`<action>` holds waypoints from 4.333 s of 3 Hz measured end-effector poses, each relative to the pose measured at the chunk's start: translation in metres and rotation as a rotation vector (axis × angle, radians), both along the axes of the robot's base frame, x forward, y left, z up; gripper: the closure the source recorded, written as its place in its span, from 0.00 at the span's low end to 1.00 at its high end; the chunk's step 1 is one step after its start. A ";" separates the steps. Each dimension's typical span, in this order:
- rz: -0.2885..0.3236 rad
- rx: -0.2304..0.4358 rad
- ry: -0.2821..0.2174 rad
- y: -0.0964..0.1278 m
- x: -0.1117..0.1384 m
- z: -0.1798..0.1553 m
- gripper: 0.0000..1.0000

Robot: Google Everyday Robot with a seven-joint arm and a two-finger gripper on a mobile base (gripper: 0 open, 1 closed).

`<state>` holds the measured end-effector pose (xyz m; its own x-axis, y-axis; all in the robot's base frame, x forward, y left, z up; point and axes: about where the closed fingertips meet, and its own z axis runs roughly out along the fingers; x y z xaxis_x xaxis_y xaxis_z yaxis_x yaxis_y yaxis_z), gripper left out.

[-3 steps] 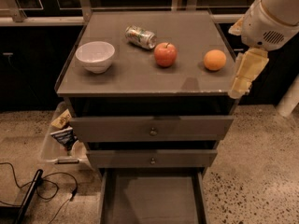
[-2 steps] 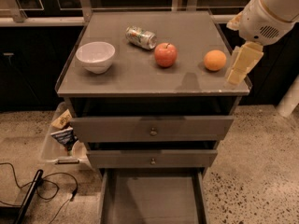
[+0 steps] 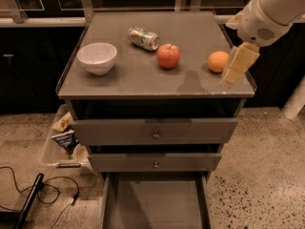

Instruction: Place apple into bottom drawer

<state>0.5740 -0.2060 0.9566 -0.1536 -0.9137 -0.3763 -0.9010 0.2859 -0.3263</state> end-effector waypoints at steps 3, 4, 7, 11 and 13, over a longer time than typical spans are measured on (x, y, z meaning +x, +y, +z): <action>0.041 0.360 -0.044 0.028 0.102 -0.023 0.00; 0.071 0.506 0.003 0.044 0.120 -0.041 0.00; 0.167 0.586 0.018 0.103 0.157 -0.064 0.00; 0.165 0.552 0.091 0.122 0.170 -0.093 0.42; 0.165 0.552 0.091 0.122 0.170 -0.093 0.88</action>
Offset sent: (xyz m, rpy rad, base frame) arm 0.1282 0.0223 -0.0109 0.3959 -0.0986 0.0296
